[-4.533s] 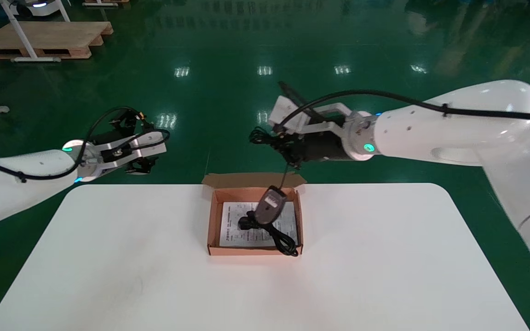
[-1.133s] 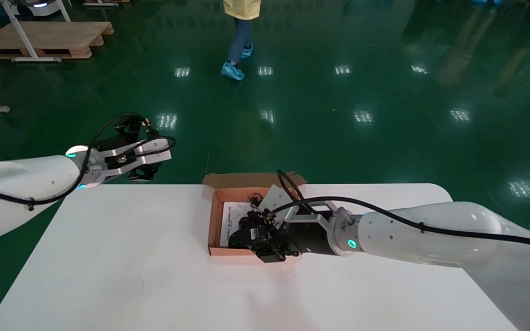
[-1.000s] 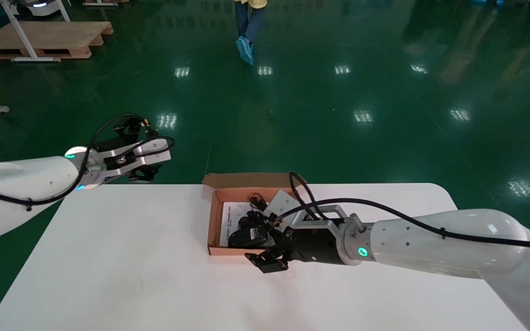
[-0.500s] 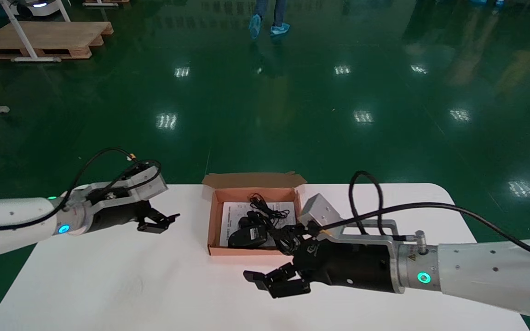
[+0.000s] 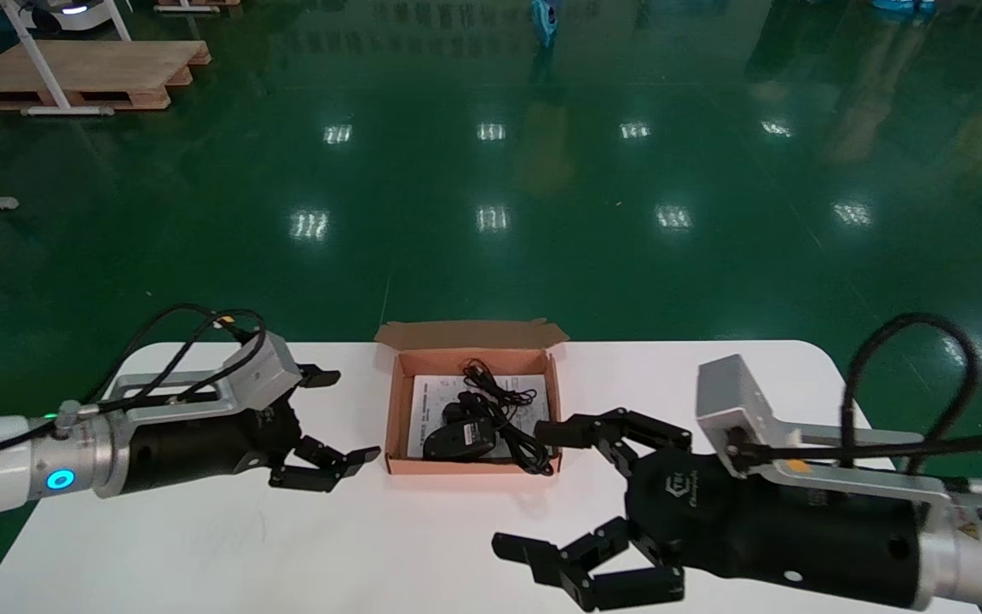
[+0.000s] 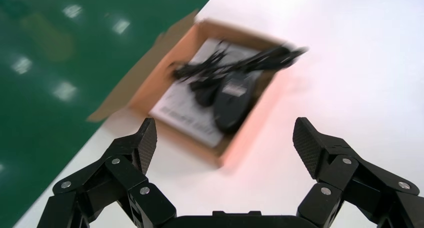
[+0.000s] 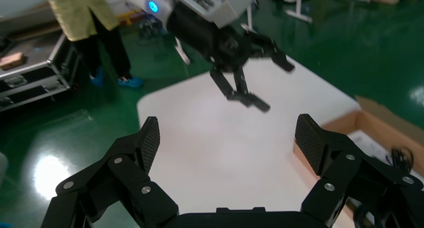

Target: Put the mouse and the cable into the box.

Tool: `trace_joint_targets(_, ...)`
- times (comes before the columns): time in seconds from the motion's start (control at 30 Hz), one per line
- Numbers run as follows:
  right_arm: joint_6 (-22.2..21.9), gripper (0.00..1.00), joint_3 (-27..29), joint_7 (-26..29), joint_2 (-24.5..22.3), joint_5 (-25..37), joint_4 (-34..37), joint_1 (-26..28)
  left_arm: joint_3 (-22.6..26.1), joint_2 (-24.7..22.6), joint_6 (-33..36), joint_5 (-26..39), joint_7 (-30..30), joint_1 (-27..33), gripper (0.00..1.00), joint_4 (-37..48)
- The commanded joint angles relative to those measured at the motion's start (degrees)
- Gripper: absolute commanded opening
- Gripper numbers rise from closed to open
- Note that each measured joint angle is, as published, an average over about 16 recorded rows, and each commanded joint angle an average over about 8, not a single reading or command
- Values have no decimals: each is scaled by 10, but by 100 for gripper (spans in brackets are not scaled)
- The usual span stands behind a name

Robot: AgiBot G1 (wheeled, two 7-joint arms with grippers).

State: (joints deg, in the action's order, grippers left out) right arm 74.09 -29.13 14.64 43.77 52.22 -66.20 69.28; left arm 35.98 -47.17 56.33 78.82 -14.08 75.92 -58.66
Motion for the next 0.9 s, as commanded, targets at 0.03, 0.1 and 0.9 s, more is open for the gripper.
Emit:
trace_joint_targets(0.03,19,100,22,-6,-15,-17,-12,-13,-14,9,21,-27,2,-10,100,-11)
trace_joint_targets(0.1,39,100,44,-13,-29,-34,-25,-26,-29,18,43,-54,5,-21,100,-22)
trace_joint_targets(0.9,117,100,132,-39,-88,-105,-74,-78,-195,119,287,-362,33,-140,100,-146)
